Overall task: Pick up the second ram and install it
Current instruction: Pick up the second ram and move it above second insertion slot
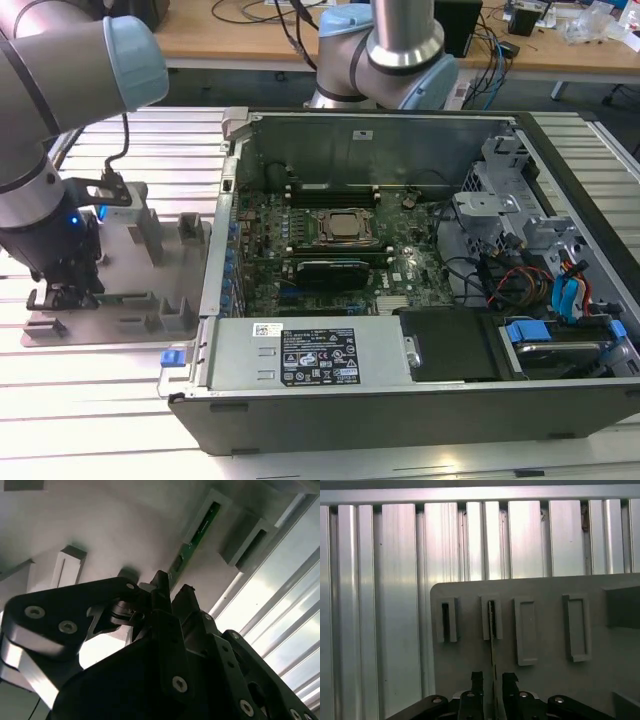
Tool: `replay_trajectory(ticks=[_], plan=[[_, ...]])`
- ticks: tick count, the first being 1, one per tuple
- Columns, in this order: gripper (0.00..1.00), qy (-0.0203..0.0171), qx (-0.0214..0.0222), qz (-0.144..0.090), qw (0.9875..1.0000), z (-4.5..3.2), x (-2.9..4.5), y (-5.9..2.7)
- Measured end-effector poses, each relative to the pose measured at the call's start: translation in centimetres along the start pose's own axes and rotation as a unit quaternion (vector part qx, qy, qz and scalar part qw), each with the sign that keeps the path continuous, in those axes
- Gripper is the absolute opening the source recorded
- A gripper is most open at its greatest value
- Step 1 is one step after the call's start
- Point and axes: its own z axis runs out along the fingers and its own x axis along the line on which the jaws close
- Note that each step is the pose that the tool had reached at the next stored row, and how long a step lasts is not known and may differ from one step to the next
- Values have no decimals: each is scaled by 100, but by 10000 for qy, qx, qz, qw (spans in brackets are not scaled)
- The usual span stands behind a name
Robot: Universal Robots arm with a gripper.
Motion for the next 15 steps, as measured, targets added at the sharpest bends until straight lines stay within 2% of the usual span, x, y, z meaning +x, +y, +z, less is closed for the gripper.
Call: replay_trajectory(ticks=[5,7,15], plan=[[30,-9,0,0,10000,10,0,0],[13,-12,-1,0,10000,10,0,0],[13,-21,-1,0,10000,10,0,0]])
